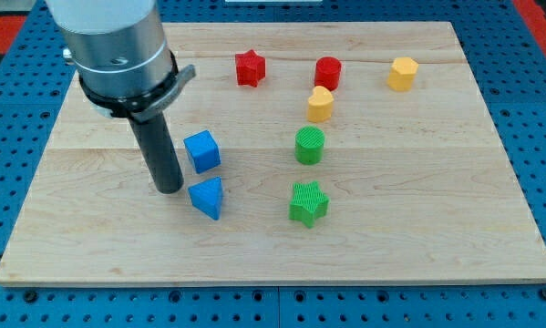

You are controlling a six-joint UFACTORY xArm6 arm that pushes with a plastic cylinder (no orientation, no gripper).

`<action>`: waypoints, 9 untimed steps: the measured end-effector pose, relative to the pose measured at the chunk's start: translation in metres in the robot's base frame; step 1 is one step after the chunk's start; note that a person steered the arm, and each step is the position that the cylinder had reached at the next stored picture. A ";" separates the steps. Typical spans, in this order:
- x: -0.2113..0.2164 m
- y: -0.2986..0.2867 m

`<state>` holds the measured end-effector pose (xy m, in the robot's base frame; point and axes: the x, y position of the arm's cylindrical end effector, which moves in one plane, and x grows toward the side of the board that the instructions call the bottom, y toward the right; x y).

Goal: Slide the blue cube towards bottom left

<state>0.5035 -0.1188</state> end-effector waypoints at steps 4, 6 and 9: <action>0.035 0.004; -0.026 -0.057; -0.082 0.018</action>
<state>0.4217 -0.1004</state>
